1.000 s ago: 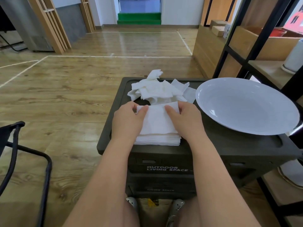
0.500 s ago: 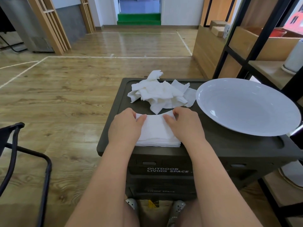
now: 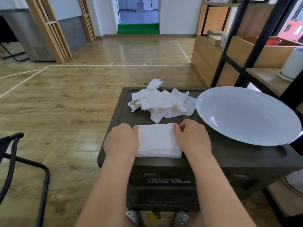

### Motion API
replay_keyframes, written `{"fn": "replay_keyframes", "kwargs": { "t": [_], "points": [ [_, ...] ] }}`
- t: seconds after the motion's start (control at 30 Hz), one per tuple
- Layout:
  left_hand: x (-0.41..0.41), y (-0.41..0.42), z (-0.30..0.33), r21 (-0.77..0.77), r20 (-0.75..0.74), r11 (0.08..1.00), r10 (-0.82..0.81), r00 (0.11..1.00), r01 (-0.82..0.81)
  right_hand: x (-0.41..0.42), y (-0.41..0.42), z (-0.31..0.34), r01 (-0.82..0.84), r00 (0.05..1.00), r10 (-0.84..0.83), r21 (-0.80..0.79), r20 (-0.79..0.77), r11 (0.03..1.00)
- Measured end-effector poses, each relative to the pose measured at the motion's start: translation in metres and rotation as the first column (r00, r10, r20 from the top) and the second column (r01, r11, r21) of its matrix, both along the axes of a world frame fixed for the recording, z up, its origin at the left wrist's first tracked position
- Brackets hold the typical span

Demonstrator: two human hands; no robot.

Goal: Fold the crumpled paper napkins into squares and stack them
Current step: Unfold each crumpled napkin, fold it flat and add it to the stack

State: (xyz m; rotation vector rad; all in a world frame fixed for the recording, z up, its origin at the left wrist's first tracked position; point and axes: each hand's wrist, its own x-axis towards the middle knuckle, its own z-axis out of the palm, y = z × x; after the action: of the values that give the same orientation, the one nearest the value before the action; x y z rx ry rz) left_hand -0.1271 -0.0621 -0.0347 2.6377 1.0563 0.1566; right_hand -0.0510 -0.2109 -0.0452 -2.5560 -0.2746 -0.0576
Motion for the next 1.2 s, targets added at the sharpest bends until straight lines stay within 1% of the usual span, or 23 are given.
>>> {"fn": "replay_keyframes", "kwargs": {
  "t": [0.07,0.27,0.47,0.53,0.6,0.67,0.73,0.77,0.8,0.83,0.9,0.97,1.03,1.1,1.2],
  "points": [
    [-0.001,-0.003,0.004,0.002,-0.035,1.000,-0.007,0.999,0.007,0.001,-0.001,0.001,0.006,1.000,-0.006,-0.036,0.006,0.999],
    [0.001,-0.013,0.009,0.067,-0.156,0.993,-0.091,0.984,0.102,-0.007,0.009,0.002,-0.089,0.995,0.092,-0.083,0.027,0.993],
    [-0.001,-0.008,0.008,0.017,-0.146,0.997,-0.073,0.987,0.077,-0.003,0.003,0.005,-0.045,0.997,0.045,0.000,-0.056,0.999],
    [-0.001,-0.007,0.008,0.015,-0.142,0.997,-0.071,0.987,0.073,-0.004,0.005,0.005,-0.027,0.998,0.027,0.010,-0.063,1.000],
    [-0.002,-0.007,0.011,0.015,-0.087,0.999,-0.044,0.995,0.046,-0.006,0.006,0.009,-0.015,1.000,0.015,0.050,-0.007,0.999],
    [-0.005,-0.006,0.016,0.025,0.077,1.000,0.008,0.997,-0.010,-0.008,0.007,0.018,-0.018,0.996,0.006,0.141,0.085,0.990],
    [-0.005,-0.008,0.024,0.063,0.281,0.997,0.016,0.960,-0.035,-0.012,0.009,0.030,-0.057,0.985,0.019,0.219,0.169,0.974],
    [-0.004,-0.010,0.027,0.076,0.346,0.997,-0.008,0.938,-0.020,-0.014,0.012,0.034,-0.089,0.980,0.045,0.226,0.193,0.970],
    [-0.001,-0.013,0.028,0.080,0.374,0.997,-0.042,0.926,0.013,-0.016,0.016,0.037,-0.125,0.976,0.082,0.211,0.203,0.969],
    [0.003,-0.017,0.027,0.073,0.371,0.996,-0.077,0.925,0.053,-0.018,0.023,0.038,-0.159,0.973,0.123,0.181,0.196,0.971],
    [0.011,-0.023,0.018,0.032,0.316,0.994,-0.113,0.942,0.108,-0.020,0.036,0.031,-0.197,0.971,0.179,0.111,0.156,0.974],
    [0.016,-0.027,0.004,0.006,0.250,0.993,-0.118,0.961,0.120,-0.019,0.045,0.019,-0.180,0.979,0.173,0.059,0.106,0.982],
    [0.017,-0.029,-0.006,0.008,0.216,0.993,-0.119,0.969,0.120,-0.016,0.048,0.007,-0.141,0.988,0.140,0.017,0.069,0.990],
    [0.015,-0.029,-0.010,-0.012,0.239,0.993,-0.107,0.965,0.113,-0.015,0.047,0.000,-0.128,0.990,0.128,-0.007,0.055,0.992],
    [0.011,-0.026,-0.013,-0.051,0.269,0.993,-0.085,0.959,0.103,-0.013,0.041,-0.004,-0.116,0.993,0.115,0.032,0.035,0.993]
  ]
}}
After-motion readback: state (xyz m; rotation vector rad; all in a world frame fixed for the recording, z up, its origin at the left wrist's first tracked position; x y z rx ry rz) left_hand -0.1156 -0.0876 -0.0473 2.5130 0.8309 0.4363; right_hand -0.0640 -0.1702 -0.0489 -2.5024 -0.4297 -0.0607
